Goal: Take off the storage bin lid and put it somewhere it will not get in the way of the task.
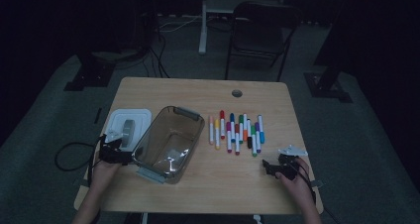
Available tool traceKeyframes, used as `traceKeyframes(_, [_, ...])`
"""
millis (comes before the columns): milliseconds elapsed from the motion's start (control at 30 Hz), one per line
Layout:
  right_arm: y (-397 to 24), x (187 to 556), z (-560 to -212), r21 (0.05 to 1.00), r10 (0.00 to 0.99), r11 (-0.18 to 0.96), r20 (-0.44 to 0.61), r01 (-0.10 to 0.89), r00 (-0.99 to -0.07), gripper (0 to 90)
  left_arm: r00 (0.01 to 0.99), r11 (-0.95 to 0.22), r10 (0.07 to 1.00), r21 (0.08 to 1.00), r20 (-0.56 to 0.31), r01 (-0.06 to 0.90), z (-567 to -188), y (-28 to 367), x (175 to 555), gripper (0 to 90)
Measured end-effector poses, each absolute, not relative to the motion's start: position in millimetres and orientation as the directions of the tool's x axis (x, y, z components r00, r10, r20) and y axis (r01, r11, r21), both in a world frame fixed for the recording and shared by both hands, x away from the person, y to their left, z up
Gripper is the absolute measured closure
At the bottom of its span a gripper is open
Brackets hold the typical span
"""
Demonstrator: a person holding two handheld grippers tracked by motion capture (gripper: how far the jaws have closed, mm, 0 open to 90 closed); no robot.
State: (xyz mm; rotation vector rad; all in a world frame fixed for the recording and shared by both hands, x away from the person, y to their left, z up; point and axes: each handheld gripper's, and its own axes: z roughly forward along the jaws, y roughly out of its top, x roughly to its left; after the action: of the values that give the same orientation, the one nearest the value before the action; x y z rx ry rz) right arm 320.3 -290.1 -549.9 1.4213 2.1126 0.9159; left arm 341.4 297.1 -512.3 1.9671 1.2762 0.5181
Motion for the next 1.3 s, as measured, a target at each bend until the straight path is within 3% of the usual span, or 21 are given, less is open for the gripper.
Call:
traceKeyframes(367, [-289, 321, -550, 0.723, 0.924, 0.259, 0.009, 0.640, -0.383, 13.1, 0.509, -0.278, 0.857, 0.767, -0.073, 0.578, -513, 271, 324, 0.3])
traceKeyframes(667, [-288, 320, -550, 0.722, 0.933, 0.242, 0.010, 0.648, -0.359, 13.1, 0.511, -0.267, 0.856, 0.779, -0.078, 0.566, -511, 257, 321, 0.3])
traceKeyframes(1300, [-294, 331, -550, 0.723, 0.914, 0.274, 0.008, 0.634, -0.405, 13.0, 0.597, -0.301, 0.796, 0.795, -0.095, 0.527, -511, 206, 305, 0.3])
